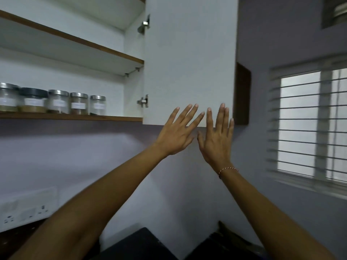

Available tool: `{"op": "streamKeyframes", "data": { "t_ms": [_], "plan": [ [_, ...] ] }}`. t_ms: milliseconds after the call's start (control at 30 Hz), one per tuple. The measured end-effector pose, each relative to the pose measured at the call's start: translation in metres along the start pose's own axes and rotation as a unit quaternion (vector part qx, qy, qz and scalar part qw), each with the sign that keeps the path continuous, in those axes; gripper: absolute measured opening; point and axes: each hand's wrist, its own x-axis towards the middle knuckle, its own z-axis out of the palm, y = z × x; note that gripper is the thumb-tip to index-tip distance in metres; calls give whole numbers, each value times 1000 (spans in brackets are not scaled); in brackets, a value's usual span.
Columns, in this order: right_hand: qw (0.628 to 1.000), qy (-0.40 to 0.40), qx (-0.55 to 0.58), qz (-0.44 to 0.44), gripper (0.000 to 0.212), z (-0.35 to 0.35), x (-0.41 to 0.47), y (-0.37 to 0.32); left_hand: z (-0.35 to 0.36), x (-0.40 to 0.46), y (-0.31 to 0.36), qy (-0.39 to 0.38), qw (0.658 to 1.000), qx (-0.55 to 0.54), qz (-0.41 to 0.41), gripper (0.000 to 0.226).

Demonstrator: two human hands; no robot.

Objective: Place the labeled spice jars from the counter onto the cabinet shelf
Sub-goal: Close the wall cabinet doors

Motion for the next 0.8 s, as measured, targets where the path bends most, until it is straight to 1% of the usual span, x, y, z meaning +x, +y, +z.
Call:
{"op": "streamKeyframes", "data": {
  "t_ms": [67,133,267,400,500,567,633,733,800],
  "plan": [
    [1000,-5,-9,28,81,-15,3,24,-12,16,19,22,1000,-1,10,70],
    [998,-35,-28,32,86,-23,6,44,-21,32,32,32,999,11,34,69],
    [991,-115,-68,-6,91,-20,7,73,-21,56,45,-1,997,54,59,80],
    [986,-164,-30,21,94,-6,10,88,-12,73,46,-32,993,101,52,89],
    [981,-189,51,10,95,6,10,90,-10,79,45,-61,990,109,60,93],
    [976,-184,117,-10,93,11,9,90,-9,78,45,-70,991,103,58,93],
    [974,-162,157,-26,93,12,8,89,-8,73,44,-71,991,97,59,92],
    [973,-128,184,-53,96,7,4,79,-10,61,39,-65,992,86,67,92],
    [973,-107,191,-68,97,1,2,67,-16,49,31,-42,993,78,73,90]
  ]
}}
